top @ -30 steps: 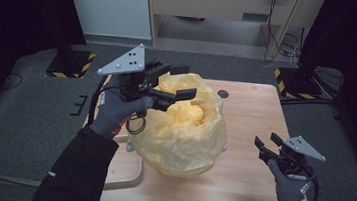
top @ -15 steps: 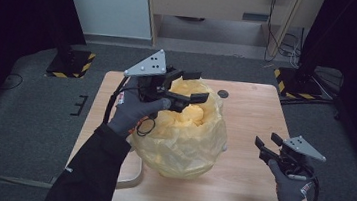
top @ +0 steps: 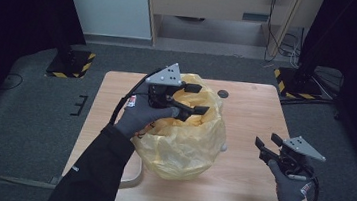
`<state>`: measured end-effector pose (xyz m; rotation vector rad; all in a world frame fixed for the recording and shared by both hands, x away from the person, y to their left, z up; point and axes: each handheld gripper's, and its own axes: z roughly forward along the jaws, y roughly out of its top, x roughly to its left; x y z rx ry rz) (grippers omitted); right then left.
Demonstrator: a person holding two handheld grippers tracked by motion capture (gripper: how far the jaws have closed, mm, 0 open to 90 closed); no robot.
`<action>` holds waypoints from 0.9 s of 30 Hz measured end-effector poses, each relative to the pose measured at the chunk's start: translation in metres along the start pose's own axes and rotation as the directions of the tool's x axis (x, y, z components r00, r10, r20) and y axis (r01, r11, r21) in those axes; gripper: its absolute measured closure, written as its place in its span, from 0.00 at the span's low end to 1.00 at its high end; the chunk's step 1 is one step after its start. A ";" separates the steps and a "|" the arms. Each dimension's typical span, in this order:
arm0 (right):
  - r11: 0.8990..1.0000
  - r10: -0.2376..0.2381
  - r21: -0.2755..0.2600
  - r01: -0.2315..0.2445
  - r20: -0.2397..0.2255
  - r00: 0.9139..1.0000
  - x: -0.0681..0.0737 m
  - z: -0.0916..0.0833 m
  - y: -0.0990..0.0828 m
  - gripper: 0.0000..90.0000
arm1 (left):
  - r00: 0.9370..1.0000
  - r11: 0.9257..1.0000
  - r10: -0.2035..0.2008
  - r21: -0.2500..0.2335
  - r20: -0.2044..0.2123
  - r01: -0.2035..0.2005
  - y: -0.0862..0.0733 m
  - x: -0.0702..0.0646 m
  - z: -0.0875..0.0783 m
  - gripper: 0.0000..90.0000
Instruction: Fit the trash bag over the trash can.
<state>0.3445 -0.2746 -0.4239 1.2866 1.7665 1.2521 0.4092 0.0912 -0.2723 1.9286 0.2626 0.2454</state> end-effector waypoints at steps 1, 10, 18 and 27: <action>1.000 0.000 -0.002 0.000 -0.001 1.000 0.000 0.000 0.000 0.43 | 1.000 1.000 0.004 0.020 -0.004 -0.004 -0.001 0.000 0.002 0.34; 1.000 -0.002 -0.004 0.002 -0.003 1.000 0.000 0.001 -0.001 0.43 | 0.999 0.989 0.009 0.148 0.037 -0.015 -0.003 -0.002 0.015 0.32; 1.000 -0.001 -0.002 0.001 -0.002 1.000 0.000 0.001 -0.001 0.42 | 0.996 0.940 0.061 0.331 0.068 -0.080 -0.006 -0.008 0.034 0.32; 1.000 -0.001 0.005 0.001 -0.005 1.000 0.000 0.002 -0.002 0.42 | 0.989 0.881 0.067 0.458 0.129 -0.120 -0.012 -0.013 0.049 0.31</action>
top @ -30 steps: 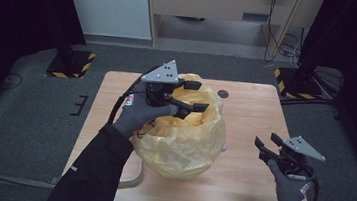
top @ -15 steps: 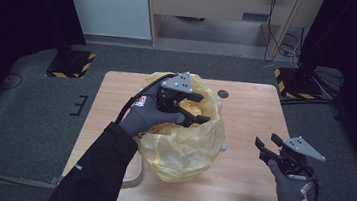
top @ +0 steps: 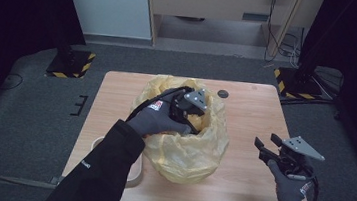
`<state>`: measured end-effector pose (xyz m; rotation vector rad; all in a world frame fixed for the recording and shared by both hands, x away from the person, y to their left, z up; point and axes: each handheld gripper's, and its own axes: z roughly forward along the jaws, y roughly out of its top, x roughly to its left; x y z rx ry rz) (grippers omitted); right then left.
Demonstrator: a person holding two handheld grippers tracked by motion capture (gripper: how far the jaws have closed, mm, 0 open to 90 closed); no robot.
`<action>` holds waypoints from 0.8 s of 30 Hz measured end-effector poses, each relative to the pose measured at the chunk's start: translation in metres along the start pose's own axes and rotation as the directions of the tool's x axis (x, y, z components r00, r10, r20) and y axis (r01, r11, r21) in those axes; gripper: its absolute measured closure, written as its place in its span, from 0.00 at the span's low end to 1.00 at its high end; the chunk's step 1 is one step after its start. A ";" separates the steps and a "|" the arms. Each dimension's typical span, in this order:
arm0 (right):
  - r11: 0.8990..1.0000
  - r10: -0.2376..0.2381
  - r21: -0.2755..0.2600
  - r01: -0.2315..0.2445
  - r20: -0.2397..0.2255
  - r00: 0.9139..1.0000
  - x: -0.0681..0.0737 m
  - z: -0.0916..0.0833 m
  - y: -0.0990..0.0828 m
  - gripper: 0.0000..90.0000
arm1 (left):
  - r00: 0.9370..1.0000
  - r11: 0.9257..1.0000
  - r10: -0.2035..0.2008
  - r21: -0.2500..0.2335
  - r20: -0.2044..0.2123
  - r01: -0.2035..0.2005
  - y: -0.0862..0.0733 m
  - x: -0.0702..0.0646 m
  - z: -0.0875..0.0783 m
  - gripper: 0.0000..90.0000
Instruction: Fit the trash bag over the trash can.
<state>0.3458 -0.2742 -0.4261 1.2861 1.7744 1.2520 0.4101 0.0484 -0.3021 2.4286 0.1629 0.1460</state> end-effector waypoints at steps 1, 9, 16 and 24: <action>1.000 -0.002 0.001 0.002 0.001 1.000 0.000 0.000 0.000 0.42 | 1.000 1.000 0.004 0.006 -0.006 -0.004 0.000 0.000 0.000 0.31; 1.000 0.004 -0.007 -0.004 0.003 1.000 -0.001 -0.001 0.001 0.42 | 0.998 0.989 -0.027 -0.146 -0.052 0.020 0.000 0.003 -0.019 0.29; 1.000 0.003 -0.008 -0.003 0.003 1.000 -0.001 -0.002 0.001 0.42 | 0.997 0.955 -0.052 -0.295 -0.061 0.032 -0.001 0.006 -0.039 0.28; 1.000 0.002 -0.008 -0.002 0.003 1.000 -0.001 -0.002 0.001 0.42 | 0.994 0.897 -0.079 -0.440 -0.081 0.035 -0.002 0.008 -0.056 0.28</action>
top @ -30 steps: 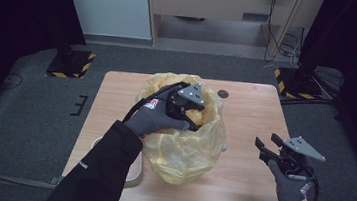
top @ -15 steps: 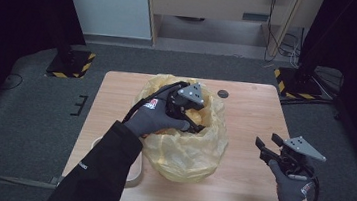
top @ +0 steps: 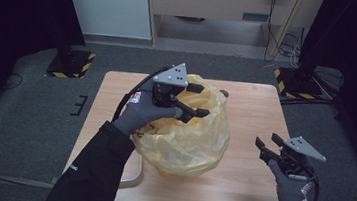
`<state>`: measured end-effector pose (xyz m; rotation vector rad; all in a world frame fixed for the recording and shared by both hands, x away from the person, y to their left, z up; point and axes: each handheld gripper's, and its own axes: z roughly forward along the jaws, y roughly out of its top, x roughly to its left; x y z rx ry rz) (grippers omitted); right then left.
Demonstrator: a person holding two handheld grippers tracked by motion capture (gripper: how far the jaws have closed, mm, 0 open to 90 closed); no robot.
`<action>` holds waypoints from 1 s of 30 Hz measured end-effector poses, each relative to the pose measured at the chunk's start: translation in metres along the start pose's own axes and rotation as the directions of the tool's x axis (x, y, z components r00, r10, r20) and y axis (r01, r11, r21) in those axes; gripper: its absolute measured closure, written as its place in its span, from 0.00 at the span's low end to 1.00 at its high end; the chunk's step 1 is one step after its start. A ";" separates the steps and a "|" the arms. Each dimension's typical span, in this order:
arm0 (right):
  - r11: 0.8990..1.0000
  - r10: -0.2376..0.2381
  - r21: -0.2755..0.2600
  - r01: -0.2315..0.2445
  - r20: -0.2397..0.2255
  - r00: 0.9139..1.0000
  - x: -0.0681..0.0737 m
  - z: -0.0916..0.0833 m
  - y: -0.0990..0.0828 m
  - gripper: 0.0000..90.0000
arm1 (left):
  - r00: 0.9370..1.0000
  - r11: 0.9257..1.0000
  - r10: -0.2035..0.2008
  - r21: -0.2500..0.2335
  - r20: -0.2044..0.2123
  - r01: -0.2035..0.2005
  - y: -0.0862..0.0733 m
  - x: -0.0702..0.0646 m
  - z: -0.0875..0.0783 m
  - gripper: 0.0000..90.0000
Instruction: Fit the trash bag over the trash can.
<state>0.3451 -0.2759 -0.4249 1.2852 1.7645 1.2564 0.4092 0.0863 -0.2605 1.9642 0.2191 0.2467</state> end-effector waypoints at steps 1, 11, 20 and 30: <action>1.000 -0.002 0.000 0.002 0.001 1.000 0.000 0.000 0.000 0.42 | 1.000 1.000 0.002 -0.009 -0.007 -0.002 0.001 0.000 -0.002 0.28; 0.999 0.008 -0.042 -0.008 -0.018 1.000 0.004 -0.004 0.007 0.42 | 1.000 0.997 0.026 0.071 -0.015 -0.025 -0.001 -0.010 0.008 0.27; 0.983 0.002 -0.185 -0.018 -0.085 0.996 0.024 -0.017 0.042 0.41 | 1.000 0.996 0.025 0.091 -0.012 -0.024 -0.004 -0.013 0.017 0.26; 0.956 -0.044 -0.294 0.005 -0.128 0.991 0.058 -0.016 0.091 0.40 | 1.000 0.995 0.021 0.097 -0.004 -0.021 -0.008 -0.012 0.018 0.26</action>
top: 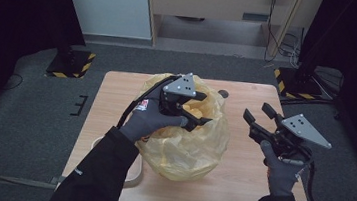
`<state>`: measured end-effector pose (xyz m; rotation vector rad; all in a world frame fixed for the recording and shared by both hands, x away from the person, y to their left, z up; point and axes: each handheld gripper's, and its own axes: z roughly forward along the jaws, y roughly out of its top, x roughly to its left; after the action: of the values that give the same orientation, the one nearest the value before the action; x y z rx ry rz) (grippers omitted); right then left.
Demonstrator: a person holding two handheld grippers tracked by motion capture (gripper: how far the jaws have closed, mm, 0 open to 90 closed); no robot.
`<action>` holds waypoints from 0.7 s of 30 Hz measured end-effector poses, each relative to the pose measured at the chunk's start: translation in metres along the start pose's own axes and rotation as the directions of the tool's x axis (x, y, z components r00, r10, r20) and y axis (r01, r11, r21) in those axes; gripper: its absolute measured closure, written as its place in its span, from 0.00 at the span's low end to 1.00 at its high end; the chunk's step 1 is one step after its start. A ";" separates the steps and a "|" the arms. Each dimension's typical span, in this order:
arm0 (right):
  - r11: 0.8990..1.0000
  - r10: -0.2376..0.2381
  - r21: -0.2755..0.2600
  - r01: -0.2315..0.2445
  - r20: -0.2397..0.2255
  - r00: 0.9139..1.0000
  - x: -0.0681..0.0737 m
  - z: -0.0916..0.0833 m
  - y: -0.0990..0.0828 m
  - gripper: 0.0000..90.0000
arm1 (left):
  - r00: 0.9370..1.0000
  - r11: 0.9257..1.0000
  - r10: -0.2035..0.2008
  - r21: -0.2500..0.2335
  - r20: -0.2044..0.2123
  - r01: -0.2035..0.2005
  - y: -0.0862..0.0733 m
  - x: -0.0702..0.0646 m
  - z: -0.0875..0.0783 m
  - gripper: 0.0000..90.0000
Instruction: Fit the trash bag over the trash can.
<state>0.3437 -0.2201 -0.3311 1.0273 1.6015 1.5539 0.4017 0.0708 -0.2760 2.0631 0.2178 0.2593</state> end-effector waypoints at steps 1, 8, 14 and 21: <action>1.000 -0.003 -0.008 0.003 -0.008 1.000 0.003 0.002 0.004 0.40 | 1.000 1.000 -0.001 0.000 -0.001 0.001 0.000 0.000 0.000 0.26; 0.998 -0.015 -0.061 0.009 -0.100 0.995 0.029 0.012 0.027 0.38 | 1.000 1.000 0.002 0.004 0.000 -0.002 -0.001 0.000 0.000 0.26; 0.997 -0.063 -0.054 0.054 -0.183 0.981 0.056 0.020 0.036 0.38 | 1.000 1.000 -0.001 0.009 -0.005 0.001 -0.002 0.000 0.001 0.26; 0.996 -0.088 -0.007 0.088 -0.175 0.981 0.059 0.026 0.025 0.39 | 0.999 1.000 -0.020 -0.003 -0.033 0.020 -0.002 0.003 -0.002 0.26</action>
<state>0.3420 -0.1565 -0.3043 0.8274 1.7419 1.6200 0.4038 0.0747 -0.2765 2.0543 0.2580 0.2812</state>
